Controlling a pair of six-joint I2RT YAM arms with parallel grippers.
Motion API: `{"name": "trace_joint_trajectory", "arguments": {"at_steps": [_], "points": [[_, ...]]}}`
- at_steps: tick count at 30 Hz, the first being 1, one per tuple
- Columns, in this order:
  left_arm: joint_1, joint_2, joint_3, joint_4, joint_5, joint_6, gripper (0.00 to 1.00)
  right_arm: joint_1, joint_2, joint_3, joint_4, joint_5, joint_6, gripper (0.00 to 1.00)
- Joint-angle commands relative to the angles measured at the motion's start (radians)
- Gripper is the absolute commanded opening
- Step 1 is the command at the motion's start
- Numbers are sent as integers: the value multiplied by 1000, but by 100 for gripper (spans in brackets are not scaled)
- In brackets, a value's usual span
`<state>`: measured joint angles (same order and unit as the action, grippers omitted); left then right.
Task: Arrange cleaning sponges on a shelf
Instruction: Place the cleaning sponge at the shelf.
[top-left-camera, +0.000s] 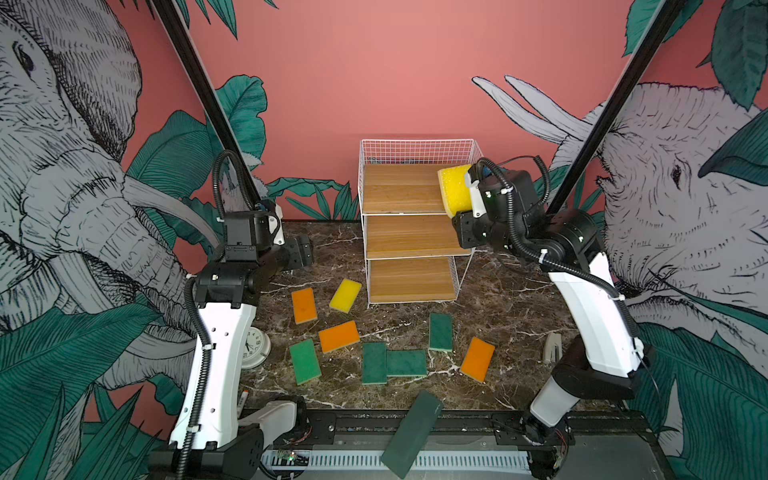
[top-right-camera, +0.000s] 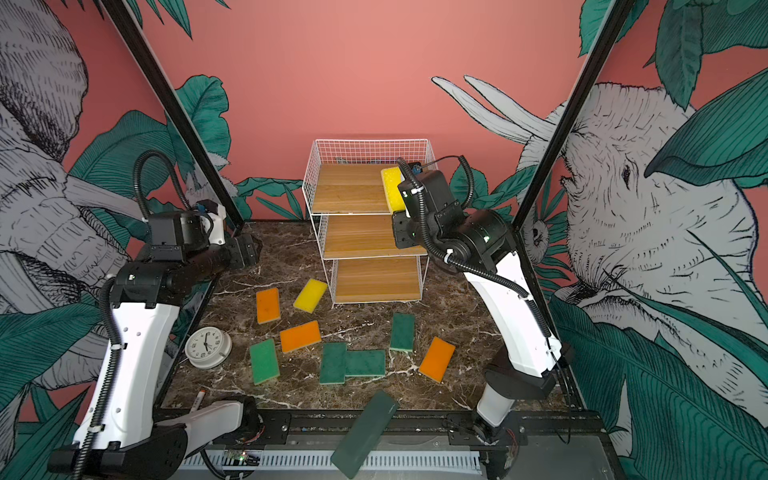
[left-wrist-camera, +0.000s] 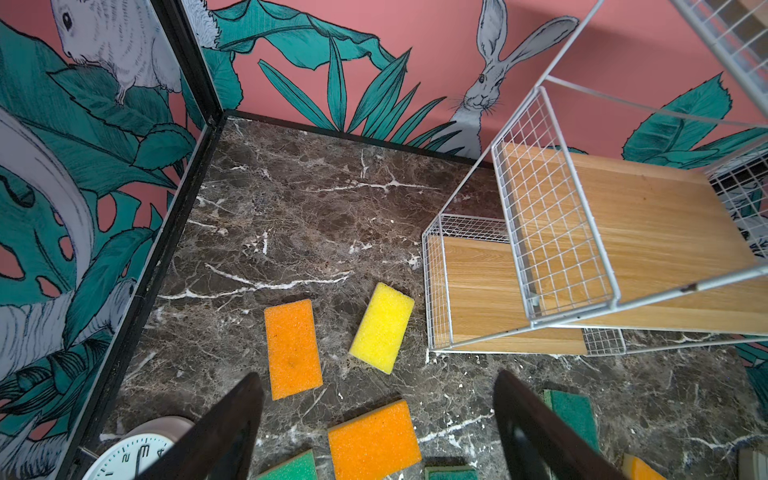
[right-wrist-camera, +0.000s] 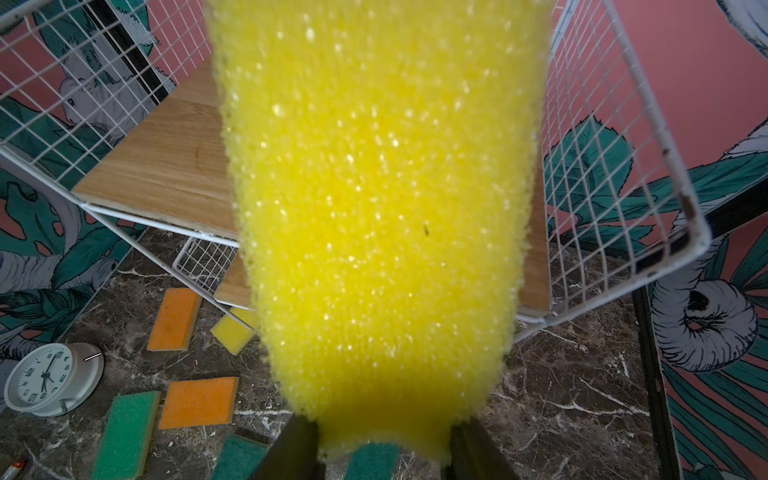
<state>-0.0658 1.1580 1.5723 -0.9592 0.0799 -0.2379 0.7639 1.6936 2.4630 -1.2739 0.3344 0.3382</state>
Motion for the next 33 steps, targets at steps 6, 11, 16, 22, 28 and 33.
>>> {"name": "trace_joint_trajectory", "arguments": {"at_steps": [6,11,16,22,28,33], "points": [[-6,-27,-2,23,9,-19,88,-66,10,-39,138,-57,-38,44],[-6,-43,-29,30,-3,-40,88,-97,28,-38,170,-76,-41,45],[-6,-46,-39,38,7,-54,88,-123,53,-39,174,-100,-28,47],[-7,-46,-38,44,12,-59,88,-150,70,-48,179,-111,4,49],[-8,-55,-59,53,7,-69,88,-156,74,-54,186,-87,26,50],[-9,-55,-63,48,9,-73,88,-158,61,-81,203,-58,65,50]]}}
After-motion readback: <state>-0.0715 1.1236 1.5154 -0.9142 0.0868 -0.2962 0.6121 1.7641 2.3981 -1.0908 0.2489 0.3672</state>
